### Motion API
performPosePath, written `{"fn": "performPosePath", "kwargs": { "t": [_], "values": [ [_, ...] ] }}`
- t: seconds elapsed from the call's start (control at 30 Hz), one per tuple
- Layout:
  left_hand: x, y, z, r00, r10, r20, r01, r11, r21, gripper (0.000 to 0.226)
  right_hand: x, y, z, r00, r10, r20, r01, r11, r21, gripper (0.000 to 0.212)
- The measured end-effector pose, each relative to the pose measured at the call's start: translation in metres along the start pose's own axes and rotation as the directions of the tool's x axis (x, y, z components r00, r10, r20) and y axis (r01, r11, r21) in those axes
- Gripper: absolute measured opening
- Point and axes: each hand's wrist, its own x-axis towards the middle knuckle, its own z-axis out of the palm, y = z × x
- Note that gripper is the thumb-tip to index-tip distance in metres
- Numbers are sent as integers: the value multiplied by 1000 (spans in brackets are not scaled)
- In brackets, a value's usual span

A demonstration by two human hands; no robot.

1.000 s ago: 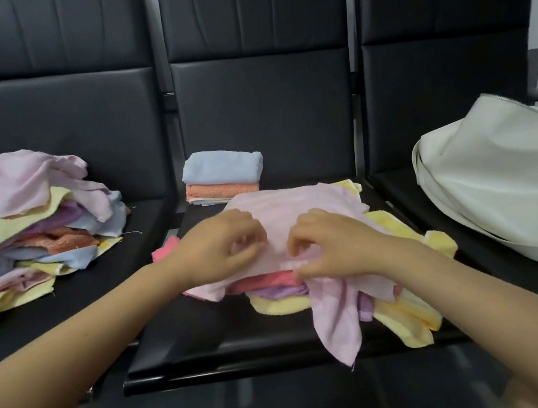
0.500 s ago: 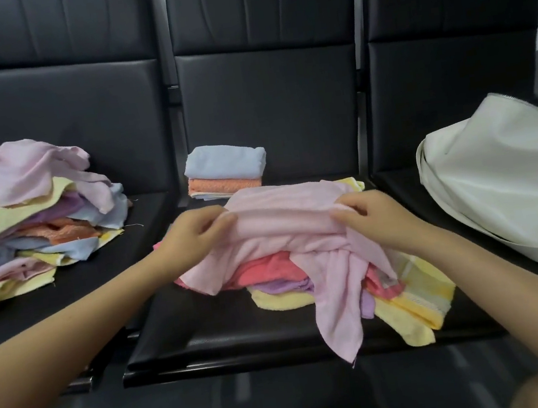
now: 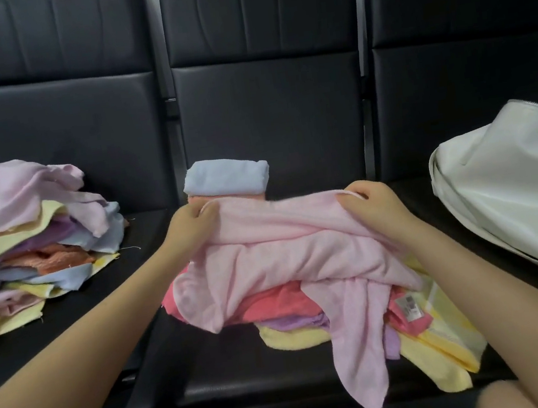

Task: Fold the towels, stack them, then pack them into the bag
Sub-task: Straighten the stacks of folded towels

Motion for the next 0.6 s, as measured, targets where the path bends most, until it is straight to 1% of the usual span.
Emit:
{"fn": "performPosePath", "kwargs": {
  "t": [0.03, 0.07, 0.1, 0.13, 0.17, 0.2, 0.23, 0.27, 0.3, 0.37, 0.4, 0.47, 0.5, 0.53, 0.57, 0.6],
  "values": [
    [0, 1, 4, 1000, -2, 28, 4, 998, -69, 29, 1, -1, 5, 1000, -14, 25, 13, 999, 44, 15],
    [-1, 5, 8, 998, 0, 64, 8, 992, -126, 27, 1, -1, 12, 997, -30, 67, 28, 999, 41, 13],
    [-4, 8, 14, 995, 18, 102, -3, 989, -147, 25, -1, -2, 20, 990, -52, 129, 52, 999, 6, 13],
    [-8, 9, 21, 987, 61, 146, -45, 993, -111, 24, -3, -1, 27, 979, -73, 191, 86, 994, -60, 12],
    [-13, 8, 28, 974, 127, 189, -127, 992, -12, 25, -3, 0, 33, 968, -102, 228, 128, 986, -104, 13],
    [-18, 6, 35, 955, 190, 229, -220, 969, 109, 28, -3, 2, 37, 968, -131, 216, 159, 980, -118, 17],
    [-23, 6, 40, 936, 244, 254, -299, 931, 209, 31, -3, 4, 37, 972, -161, 172, 180, 979, -99, 21],
    [-25, 4, 42, 927, 273, 257, -339, 903, 262, 33, -2, 6, 37, 977, -175, 125, 185, 980, -75, 22],
    [-26, 4, 42, 924, 294, 244, -356, 895, 269, 32, -2, 8, 36, 978, -182, 104, 189, 980, -61, 21],
    [-28, 10, 37, 933, 306, 188, -343, 914, 216, 33, -2, 6, 34, 982, -170, 88, 176, 982, -74, 19],
    [-30, 16, 34, 937, 310, 162, -338, 923, 186, 34, -3, 1, 31, 985, -162, 59, 166, 983, -78, 18],
    [-34, 31, 26, 950, 284, 131, -298, 949, 103, 36, -9, -11, 21, 986, -165, -17, 164, 986, -23, 19],
    [-37, 38, 22, 961, 246, 130, -253, 966, 44, 37, -11, -17, 15, 988, -155, -18, 156, 987, 42, 20],
    [-39, 41, 19, 969, 192, 155, -190, 981, -27, 37, -14, -20, 7, 992, -127, 16, 124, 985, 122, 22],
    [-41, 43, 16, 969, 129, 211, -112, 989, -94, 36, -14, -24, 4, 993, -89, 76, 75, 982, 173, 25],
    [-42, 42, 15, 958, 71, 279, -37, 991, -125, 35, -16, -25, 2, 987, -37, 154, 11, 986, 167, 27]
  ]
}}
